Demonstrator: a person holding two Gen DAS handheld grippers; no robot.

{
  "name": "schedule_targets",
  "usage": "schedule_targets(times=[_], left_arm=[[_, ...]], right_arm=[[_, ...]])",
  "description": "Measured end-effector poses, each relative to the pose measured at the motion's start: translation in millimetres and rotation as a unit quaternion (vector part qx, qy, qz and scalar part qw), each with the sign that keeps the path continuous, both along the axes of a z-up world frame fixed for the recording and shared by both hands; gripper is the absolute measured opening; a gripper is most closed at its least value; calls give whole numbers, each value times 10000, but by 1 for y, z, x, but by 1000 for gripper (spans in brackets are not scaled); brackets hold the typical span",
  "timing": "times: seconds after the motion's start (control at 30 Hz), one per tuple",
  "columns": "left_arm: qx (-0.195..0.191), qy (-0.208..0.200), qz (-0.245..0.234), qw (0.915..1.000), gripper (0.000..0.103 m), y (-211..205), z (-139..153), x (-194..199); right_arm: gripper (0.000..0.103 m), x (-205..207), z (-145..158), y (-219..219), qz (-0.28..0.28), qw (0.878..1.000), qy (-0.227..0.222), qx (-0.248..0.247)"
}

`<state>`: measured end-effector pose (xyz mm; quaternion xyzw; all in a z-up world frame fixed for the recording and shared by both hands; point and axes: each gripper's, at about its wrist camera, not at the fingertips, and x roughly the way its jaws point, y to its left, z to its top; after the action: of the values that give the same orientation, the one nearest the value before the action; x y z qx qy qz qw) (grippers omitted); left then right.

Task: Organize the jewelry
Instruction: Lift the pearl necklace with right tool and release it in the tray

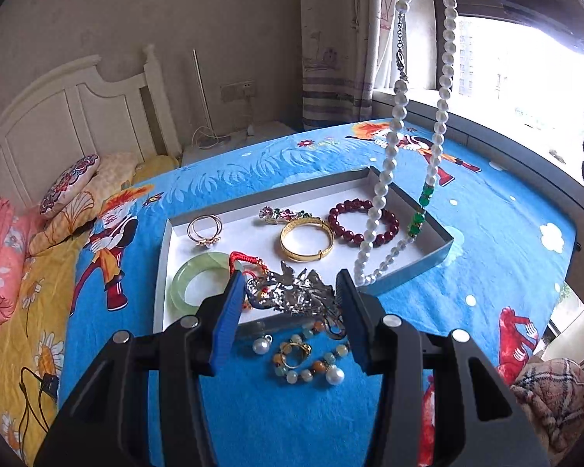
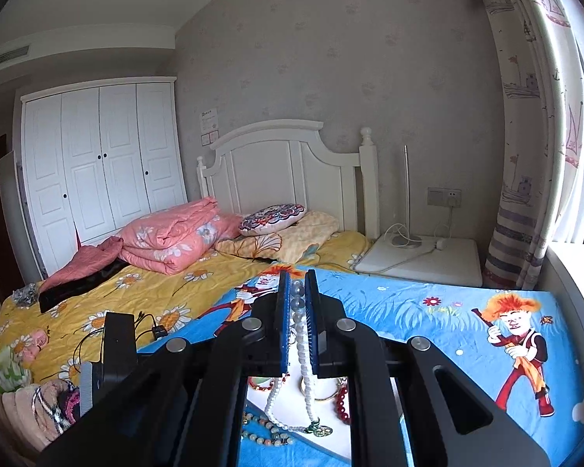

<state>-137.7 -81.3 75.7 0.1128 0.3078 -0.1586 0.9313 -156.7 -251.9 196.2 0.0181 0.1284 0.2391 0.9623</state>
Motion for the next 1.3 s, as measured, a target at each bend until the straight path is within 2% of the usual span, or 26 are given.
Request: schedule_targets(times=[0.5,0.83,1.03,1.3], left_arm=[[296,206,382,9986,47,-1,-8,75],[240,314,638,9972,47,10,-12,101],[306,476,681,9961,48,12,-20,112],[452,653,730,9942,48,2,-32,133]], right_arm=[[11,34,-18,29,110,9995,222,-176],[11,47,-12,40,131,9995,173,-213],[11,70,-55,22,-275,9967,655,-383],[11,104,-121,-12,-837,9842,1453,-576]])
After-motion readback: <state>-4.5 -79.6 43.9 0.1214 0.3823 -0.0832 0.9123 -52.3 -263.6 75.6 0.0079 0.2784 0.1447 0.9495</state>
